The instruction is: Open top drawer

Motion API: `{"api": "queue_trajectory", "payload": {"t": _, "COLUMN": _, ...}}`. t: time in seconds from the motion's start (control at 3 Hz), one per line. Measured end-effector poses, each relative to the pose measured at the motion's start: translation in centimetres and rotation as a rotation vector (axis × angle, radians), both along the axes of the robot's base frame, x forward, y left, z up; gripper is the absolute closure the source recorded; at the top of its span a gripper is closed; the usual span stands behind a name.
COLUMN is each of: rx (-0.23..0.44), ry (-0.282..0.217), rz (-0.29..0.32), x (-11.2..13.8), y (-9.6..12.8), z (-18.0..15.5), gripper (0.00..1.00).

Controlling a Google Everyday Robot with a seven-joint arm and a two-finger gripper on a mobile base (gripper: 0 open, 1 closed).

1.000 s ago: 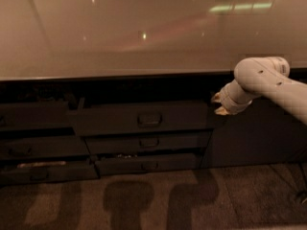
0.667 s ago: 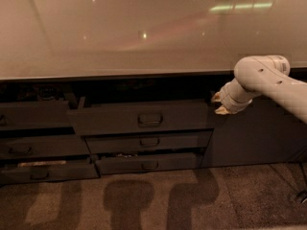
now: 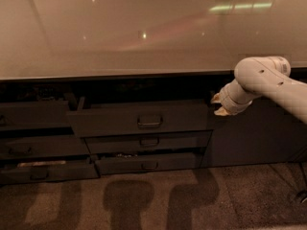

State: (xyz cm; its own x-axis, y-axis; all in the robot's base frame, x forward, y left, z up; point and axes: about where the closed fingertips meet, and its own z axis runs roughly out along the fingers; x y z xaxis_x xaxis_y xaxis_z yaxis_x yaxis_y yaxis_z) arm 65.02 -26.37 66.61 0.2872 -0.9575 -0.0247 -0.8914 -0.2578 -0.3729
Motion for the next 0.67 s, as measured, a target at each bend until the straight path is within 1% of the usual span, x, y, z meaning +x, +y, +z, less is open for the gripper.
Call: {"api": "queue_trajectory", "payload": {"t": 0.67, "rx": 0.002, "ry": 0.009, "rz": 0.017, "x": -1.96, "y": -0.07, "z": -0.02, "gripper": 1.00}}
